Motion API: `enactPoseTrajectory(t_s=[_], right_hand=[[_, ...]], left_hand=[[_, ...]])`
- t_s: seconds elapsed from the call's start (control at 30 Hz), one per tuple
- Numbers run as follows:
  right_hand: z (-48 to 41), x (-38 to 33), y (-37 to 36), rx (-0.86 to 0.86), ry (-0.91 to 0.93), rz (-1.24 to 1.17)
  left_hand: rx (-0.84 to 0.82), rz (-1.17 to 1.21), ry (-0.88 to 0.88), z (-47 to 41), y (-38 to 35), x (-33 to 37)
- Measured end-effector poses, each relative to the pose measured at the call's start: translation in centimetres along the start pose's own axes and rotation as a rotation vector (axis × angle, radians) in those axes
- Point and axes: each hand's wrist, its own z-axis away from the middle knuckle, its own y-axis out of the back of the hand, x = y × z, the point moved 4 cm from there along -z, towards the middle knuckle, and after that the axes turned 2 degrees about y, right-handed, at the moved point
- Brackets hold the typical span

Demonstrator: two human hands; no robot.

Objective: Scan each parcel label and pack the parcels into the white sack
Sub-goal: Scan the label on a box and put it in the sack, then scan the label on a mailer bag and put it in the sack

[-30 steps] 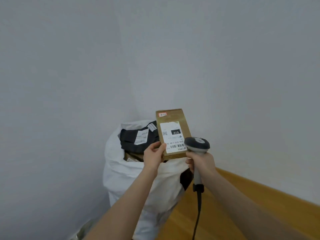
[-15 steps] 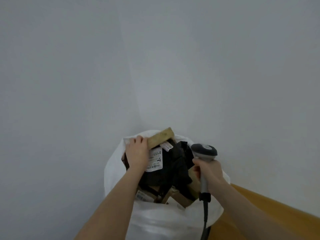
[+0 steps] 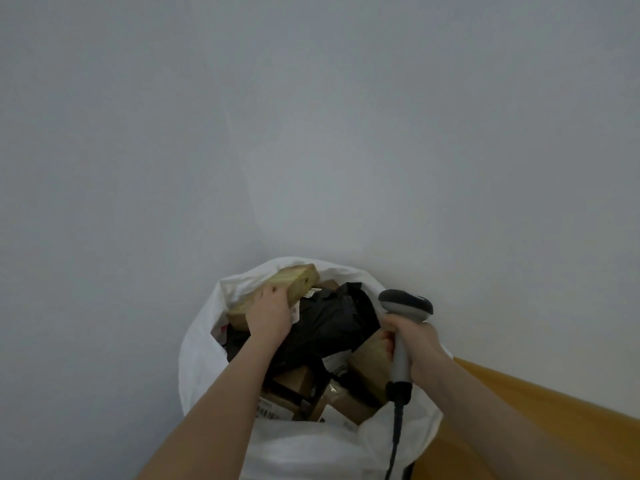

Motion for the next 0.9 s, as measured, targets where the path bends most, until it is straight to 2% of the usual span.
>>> enactPoseTrajectory(t_s=[0.07, 0.13, 0.27, 0.4, 0.67, 0.9], right_hand=[[0.7, 0.2, 1.0, 0.036, 0.048, -0.010], [2.0, 0.6, 2.2, 0.057, 0.071, -0.044], [5.4, 2.4, 6.1, 0.081, -0.106, -0.235], [8.6, 4.5, 11.1, 0.095, -0.200, -0.236], [15.8, 10.6, 22.7, 0.221, -0.323, -0.235], [22.5, 14.1, 35.7, 0.255, -0.333, -0.152]], left_hand=[[0.081, 0.097, -0.074, 0.3, 0.8, 1.9], [0.094, 0.216, -0.163, 1.6, 1.3, 4.5], [0.095, 0.368, -0.376, 5.9, 1.8, 10.7], [-0.004, 0.430, -0.535, 11.3, 1.7, 17.5], [-0.256, 0.362, -0.744, 23.0, -2.3, 27.9], [-0.366, 0.258, -0.779, 34.7, -5.0, 35.4]])
